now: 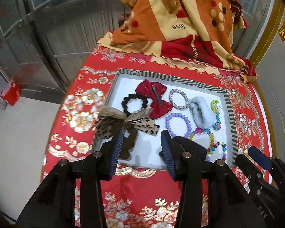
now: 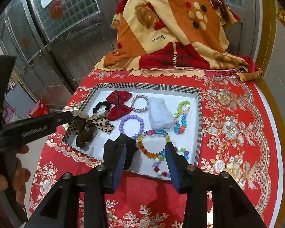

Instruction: Organize jewelry

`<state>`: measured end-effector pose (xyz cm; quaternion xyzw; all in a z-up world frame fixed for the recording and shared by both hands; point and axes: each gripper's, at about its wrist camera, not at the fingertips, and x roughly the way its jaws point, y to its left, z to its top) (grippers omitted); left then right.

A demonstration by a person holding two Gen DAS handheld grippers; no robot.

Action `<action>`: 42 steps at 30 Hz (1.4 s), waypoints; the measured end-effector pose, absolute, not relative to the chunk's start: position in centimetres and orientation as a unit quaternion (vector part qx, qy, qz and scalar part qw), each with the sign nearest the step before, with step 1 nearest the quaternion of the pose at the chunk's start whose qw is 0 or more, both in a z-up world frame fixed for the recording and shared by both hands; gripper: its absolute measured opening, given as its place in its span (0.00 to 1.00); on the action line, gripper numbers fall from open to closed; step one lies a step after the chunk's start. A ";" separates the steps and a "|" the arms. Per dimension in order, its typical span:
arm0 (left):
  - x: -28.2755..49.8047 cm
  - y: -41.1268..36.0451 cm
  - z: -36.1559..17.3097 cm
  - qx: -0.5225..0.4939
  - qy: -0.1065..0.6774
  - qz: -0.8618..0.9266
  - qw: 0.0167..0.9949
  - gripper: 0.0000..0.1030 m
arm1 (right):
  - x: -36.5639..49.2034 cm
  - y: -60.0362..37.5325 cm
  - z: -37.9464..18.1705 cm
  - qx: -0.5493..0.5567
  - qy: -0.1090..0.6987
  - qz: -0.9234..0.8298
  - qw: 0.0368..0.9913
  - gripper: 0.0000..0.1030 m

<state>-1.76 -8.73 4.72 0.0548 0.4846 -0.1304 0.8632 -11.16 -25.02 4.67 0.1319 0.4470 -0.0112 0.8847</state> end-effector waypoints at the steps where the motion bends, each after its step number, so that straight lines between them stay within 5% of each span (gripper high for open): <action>1: -2.1 -8.5 5.0 0.057 0.479 -0.129 0.867 0.40 | -11.3 -24.9 4.7 0.135 0.446 -0.011 0.885 0.39; 42: -4.0 -7.2 6.4 0.057 0.462 -0.124 0.876 0.40 | -11.2 -24.0 6.1 0.121 0.450 -0.037 0.884 0.46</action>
